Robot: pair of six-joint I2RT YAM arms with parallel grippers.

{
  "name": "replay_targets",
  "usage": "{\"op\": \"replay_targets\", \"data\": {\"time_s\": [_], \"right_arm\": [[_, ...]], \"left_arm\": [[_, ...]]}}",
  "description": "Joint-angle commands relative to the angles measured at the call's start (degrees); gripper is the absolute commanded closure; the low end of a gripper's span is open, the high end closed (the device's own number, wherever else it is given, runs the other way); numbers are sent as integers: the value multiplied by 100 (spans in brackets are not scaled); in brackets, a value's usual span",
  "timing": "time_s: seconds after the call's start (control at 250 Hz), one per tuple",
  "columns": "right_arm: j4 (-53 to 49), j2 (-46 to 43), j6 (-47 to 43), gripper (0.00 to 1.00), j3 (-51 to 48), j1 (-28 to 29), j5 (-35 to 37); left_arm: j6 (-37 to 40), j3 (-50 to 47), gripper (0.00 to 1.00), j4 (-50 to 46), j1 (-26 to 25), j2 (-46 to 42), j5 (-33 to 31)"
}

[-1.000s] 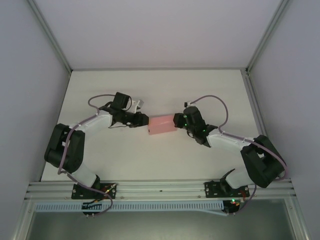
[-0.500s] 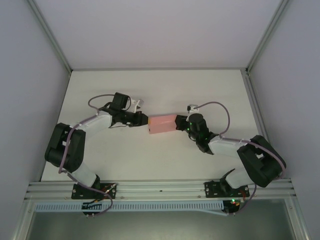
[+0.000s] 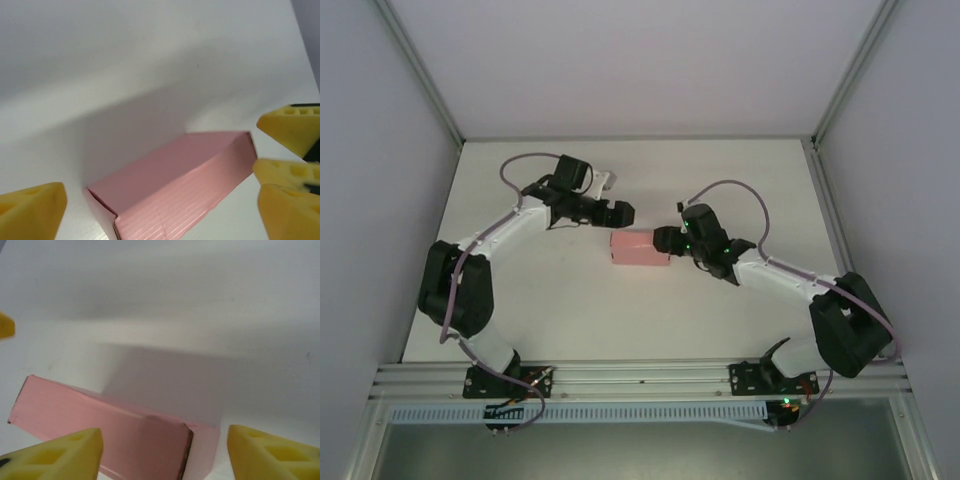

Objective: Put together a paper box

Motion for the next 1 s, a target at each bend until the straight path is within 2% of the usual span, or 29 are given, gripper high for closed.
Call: {"op": "replay_targets", "data": {"time_s": [0.0,0.056,0.16,0.268,0.495,0.607,0.862,0.954,0.994], "right_arm": [[-906,-175,-806,22,629,-16,-74],[-1043,-160,-1506,1,827,-18,-457],[-1720,-4,-3373,0,1272,19,-1625],[-2388,347,-4477,0,1898,140,-1634],[-4480,2053,-6417,0,3718,601,-1033],[-5214,2861,-6919,0,4451,743,-487],[-4795,3566,-7126,1,4723,751,-60],[-4760,3647,-7203,9,4705,750,-24],[-4748,3675,-7207,15,4704,748,1]], "left_arm": [[265,405,0,-575,10,-412,-799],[235,452,0,-621,46,-594,-1371],[175,364,0,-661,170,-985,-2666],[240,-42,0,-673,435,-1387,-3233],[34,-820,0,-761,1010,-1947,-3475],[89,-973,0,-760,1100,-2069,-3481],[94,-1099,0,-773,1188,-2095,-3460],[115,-1110,0,-769,1193,-2092,-3455],[116,-1111,0,-774,1188,-2087,-3453]]}}
